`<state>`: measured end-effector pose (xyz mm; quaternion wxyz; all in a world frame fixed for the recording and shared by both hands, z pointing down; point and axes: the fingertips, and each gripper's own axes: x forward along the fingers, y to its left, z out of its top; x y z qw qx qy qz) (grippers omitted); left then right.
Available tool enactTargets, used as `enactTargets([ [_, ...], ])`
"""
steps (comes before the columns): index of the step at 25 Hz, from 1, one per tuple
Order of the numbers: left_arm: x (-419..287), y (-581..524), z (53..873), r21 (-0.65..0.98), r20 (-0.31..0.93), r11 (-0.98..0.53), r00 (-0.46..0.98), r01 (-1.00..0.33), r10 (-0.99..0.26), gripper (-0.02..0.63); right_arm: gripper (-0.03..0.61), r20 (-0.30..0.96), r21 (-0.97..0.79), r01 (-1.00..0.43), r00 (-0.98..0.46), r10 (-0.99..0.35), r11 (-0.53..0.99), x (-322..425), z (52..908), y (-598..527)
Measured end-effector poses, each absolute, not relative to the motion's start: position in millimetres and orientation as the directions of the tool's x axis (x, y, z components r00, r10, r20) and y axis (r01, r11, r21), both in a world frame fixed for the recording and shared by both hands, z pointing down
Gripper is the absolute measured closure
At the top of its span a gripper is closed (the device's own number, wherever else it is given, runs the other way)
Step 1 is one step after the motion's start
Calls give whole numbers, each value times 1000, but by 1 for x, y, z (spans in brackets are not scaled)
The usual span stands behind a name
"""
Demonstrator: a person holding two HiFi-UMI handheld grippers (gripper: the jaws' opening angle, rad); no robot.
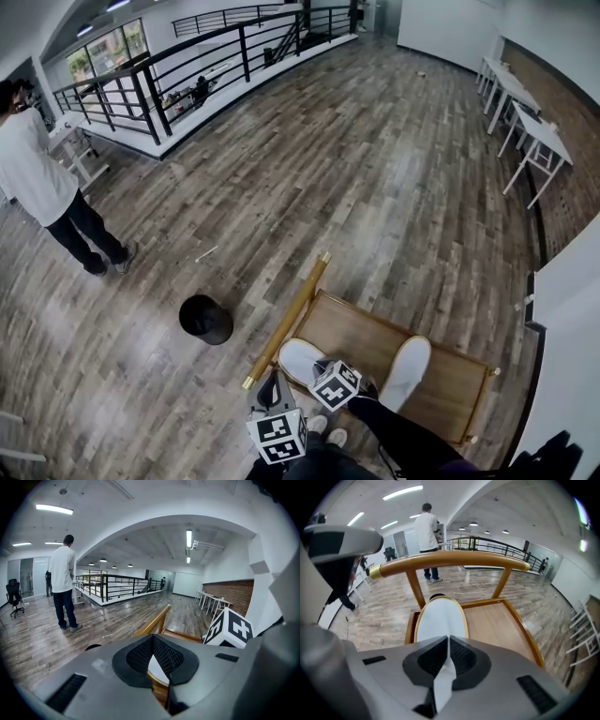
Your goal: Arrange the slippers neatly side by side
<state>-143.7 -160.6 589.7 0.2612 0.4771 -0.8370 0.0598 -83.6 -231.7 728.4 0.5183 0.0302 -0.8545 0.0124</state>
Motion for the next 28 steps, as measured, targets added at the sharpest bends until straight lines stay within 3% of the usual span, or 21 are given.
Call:
enactTargets([
  [6, -133, -173, 591, 159, 495, 505, -374, -848, -784, 614, 568, 857, -93, -392, -500, -127, 915, -63, 710, -268],
  [12, -125, -189, 587, 164, 488, 463, -336, -871, -805, 614, 568, 838, -257, -734, -493, -233, 629, -22, 702, -305],
  [20, -112, -199, 590, 146, 496, 415, -296, -898, -816, 614, 568, 820, -375, -875, -468, -330, 307, 17, 708, -340],
  [28, -108, -200, 593, 132, 505, 401, -287, -906, -814, 614, 568, 832, -347, -875, -453, -320, 338, 24, 720, -345],
])
